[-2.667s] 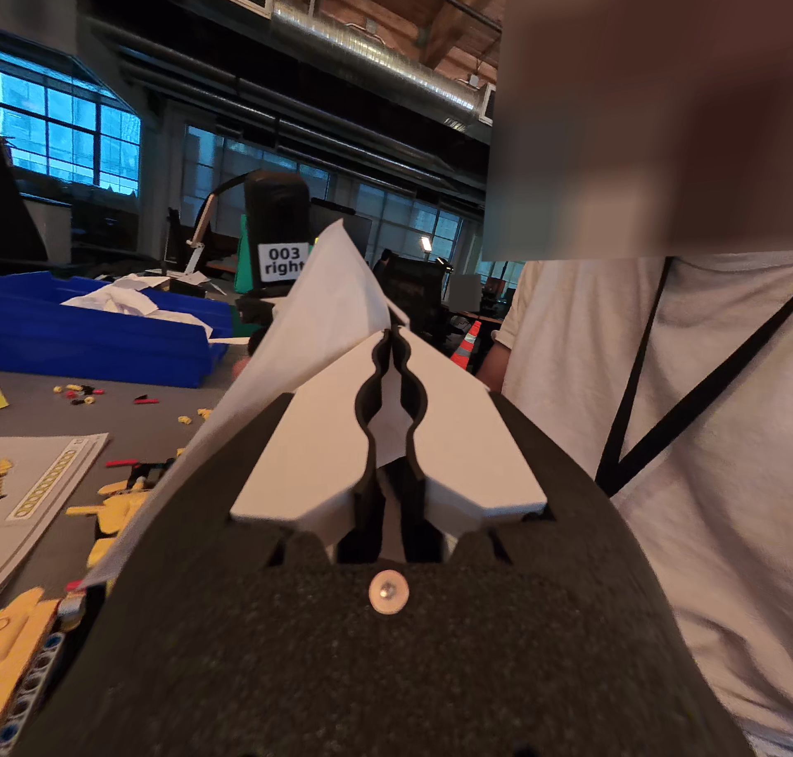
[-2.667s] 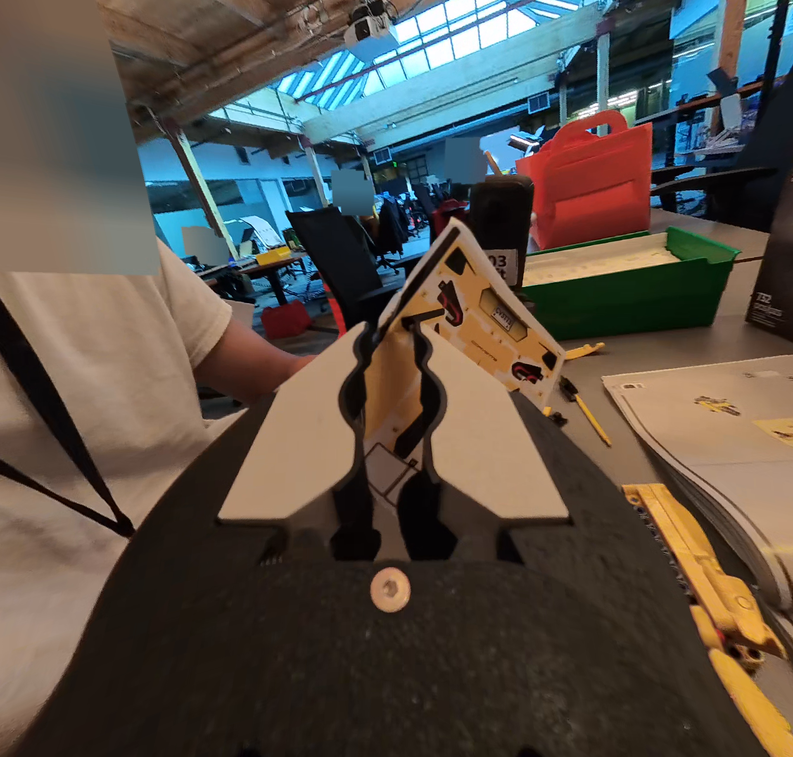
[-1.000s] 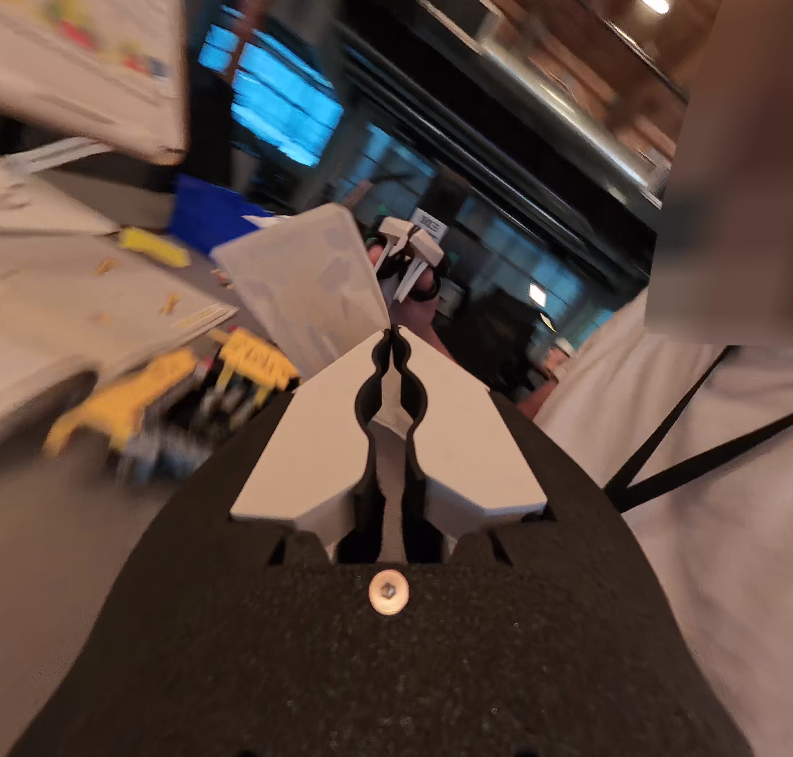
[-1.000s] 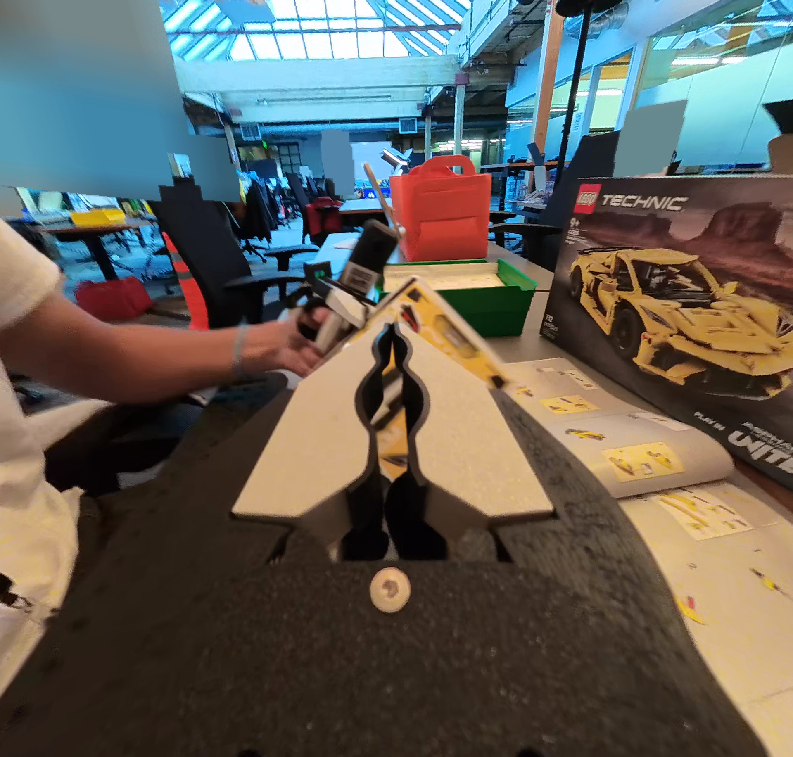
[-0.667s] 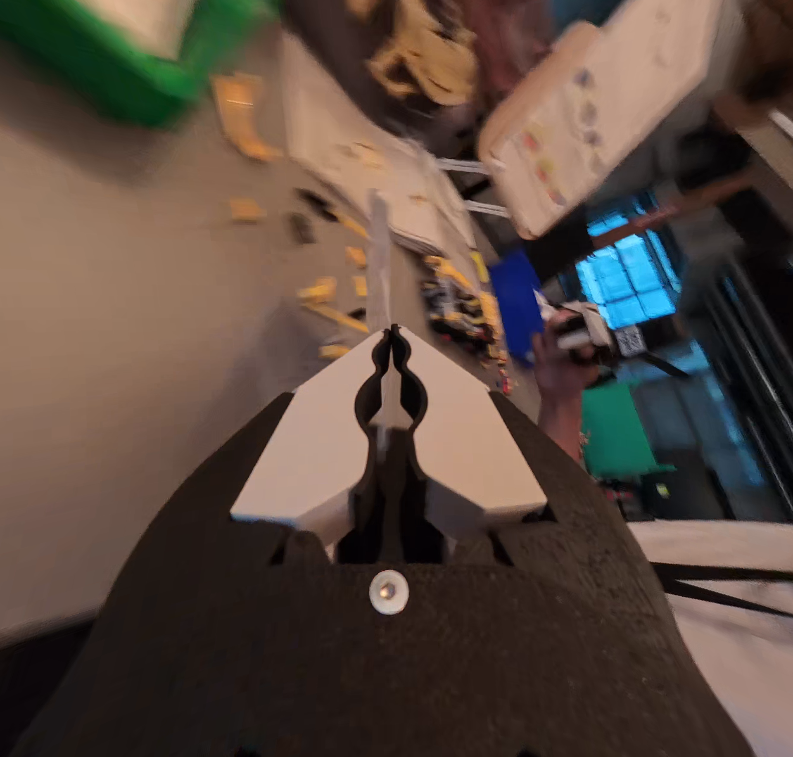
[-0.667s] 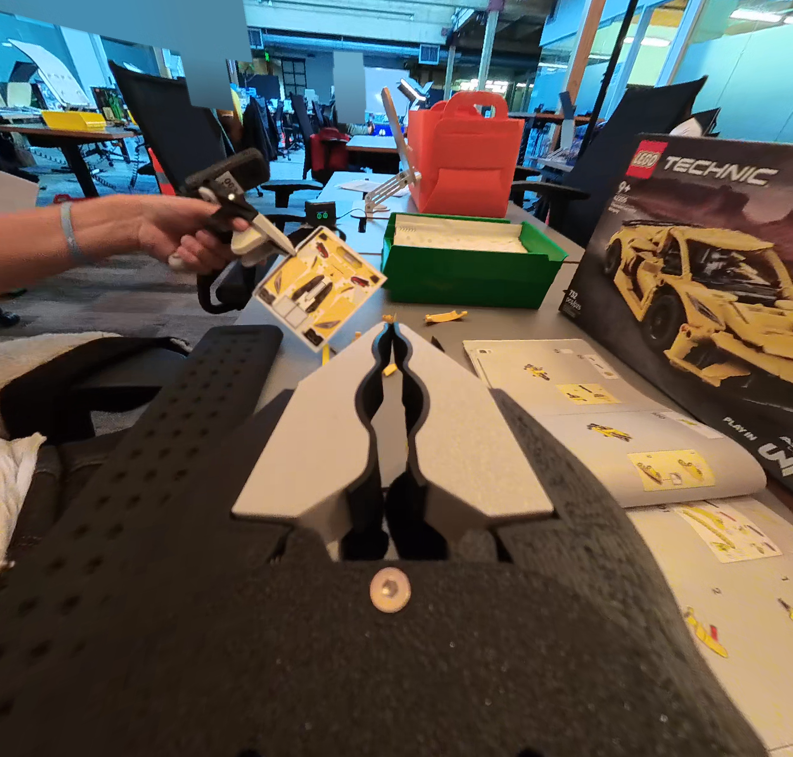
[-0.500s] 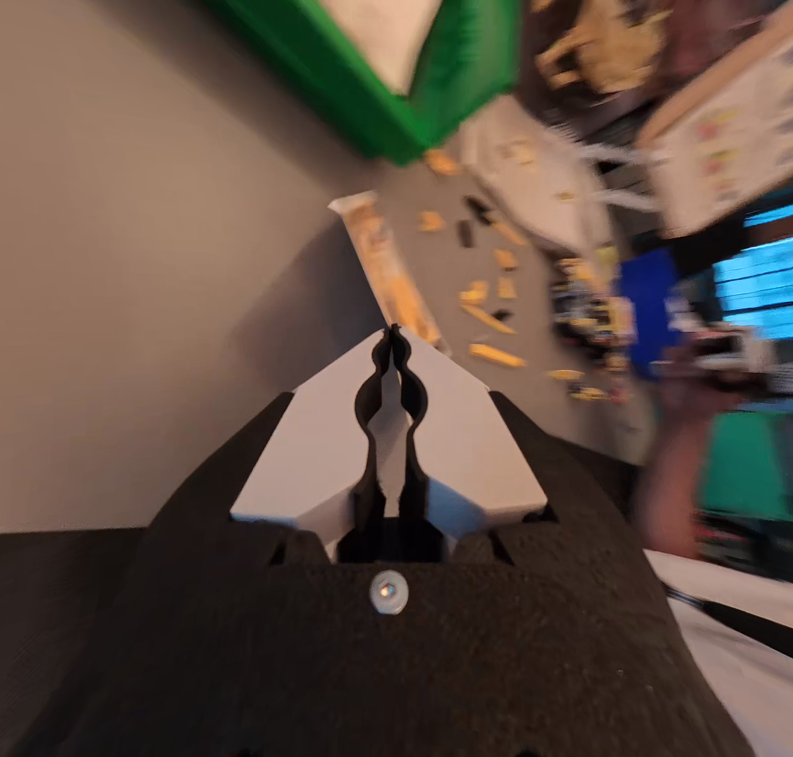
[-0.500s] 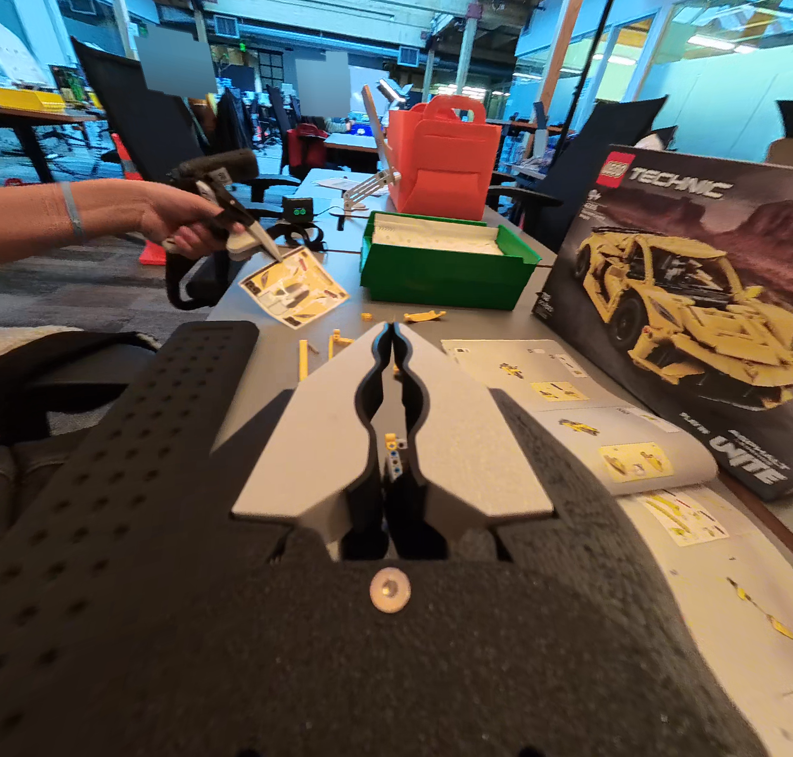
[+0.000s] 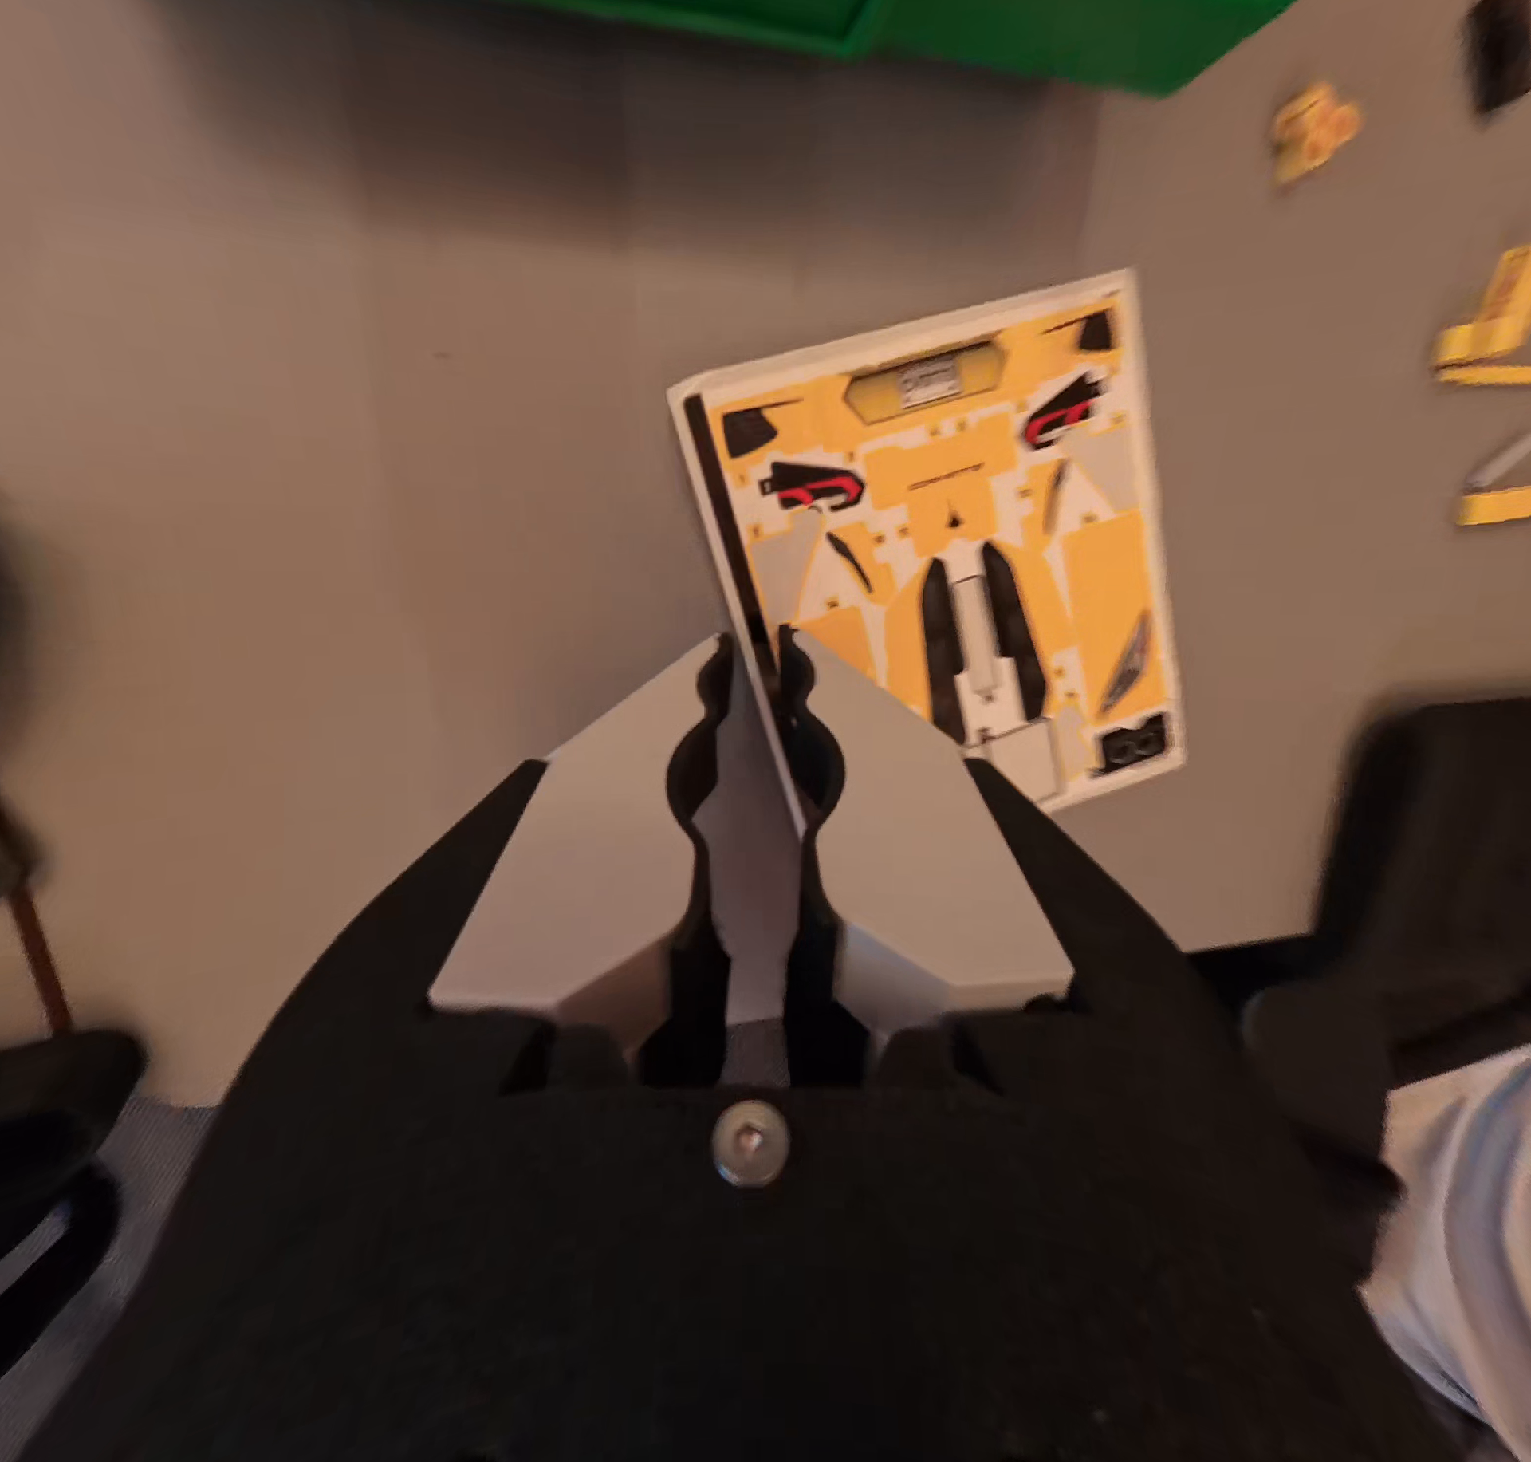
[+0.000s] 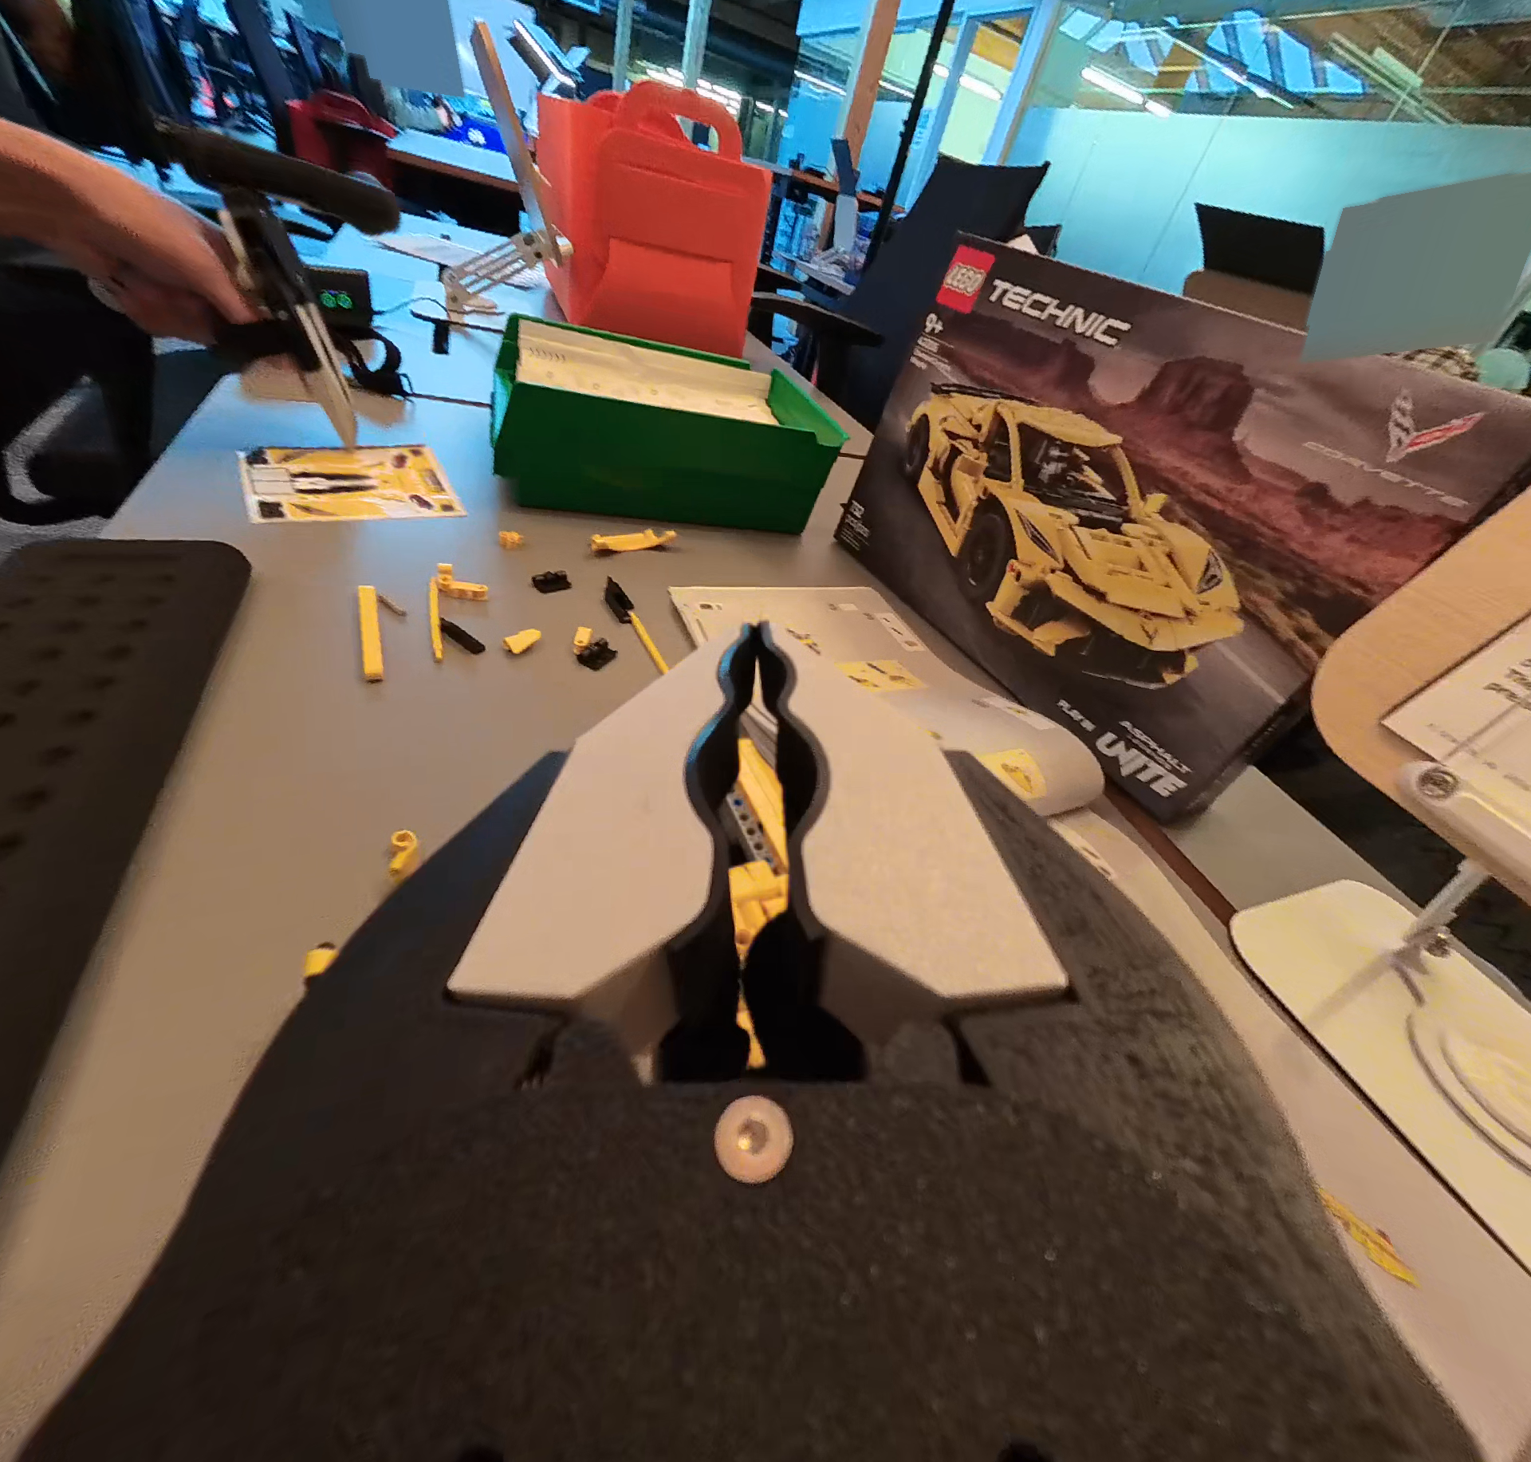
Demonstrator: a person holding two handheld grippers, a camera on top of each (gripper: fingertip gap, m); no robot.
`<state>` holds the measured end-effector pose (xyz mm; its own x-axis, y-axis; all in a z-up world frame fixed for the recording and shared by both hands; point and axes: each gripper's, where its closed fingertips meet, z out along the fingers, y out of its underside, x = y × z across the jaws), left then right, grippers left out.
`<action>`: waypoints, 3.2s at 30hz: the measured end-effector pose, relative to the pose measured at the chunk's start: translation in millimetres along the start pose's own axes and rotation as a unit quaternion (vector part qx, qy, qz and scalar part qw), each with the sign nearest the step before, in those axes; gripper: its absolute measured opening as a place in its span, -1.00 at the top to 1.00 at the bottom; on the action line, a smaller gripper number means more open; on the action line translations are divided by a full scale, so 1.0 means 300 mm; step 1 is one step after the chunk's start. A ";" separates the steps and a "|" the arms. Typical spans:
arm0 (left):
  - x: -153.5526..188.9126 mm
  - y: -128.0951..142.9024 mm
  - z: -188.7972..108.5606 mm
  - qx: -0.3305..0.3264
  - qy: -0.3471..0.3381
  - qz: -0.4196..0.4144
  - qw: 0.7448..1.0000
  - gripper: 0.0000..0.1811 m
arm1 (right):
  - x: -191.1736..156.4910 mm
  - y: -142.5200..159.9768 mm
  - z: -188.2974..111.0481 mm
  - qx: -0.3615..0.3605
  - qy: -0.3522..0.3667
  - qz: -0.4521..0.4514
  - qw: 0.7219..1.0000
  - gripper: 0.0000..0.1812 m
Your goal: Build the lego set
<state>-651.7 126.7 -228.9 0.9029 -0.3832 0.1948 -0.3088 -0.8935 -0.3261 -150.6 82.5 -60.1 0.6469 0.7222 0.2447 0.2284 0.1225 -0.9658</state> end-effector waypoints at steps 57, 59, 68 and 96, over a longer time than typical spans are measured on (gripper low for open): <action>1.325 -0.108 0.321 0.128 0.050 0.257 0.957 0.72 | 0.061 0.032 0.015 0.032 0.044 0.057 0.997 1.00; 1.334 -0.113 0.329 0.126 0.051 0.263 0.955 0.73 | 0.061 0.025 0.012 0.036 0.042 0.062 0.997 1.00; 1.414 -0.273 0.197 0.351 0.021 0.453 0.819 0.93 | 0.061 0.008 0.000 0.041 0.047 0.048 0.997 1.00; 1.325 -0.523 0.049 0.514 0.168 0.313 0.781 0.93 | -0.064 -0.011 0.070 0.003 0.138 -0.303 0.943 1.00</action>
<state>-239.8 118.2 -113.9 0.4876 -0.8640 -0.1252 -0.0989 0.0878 -0.9912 -179.0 82.4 -63.3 0.5642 0.3140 0.7636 0.6128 0.4606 -0.6421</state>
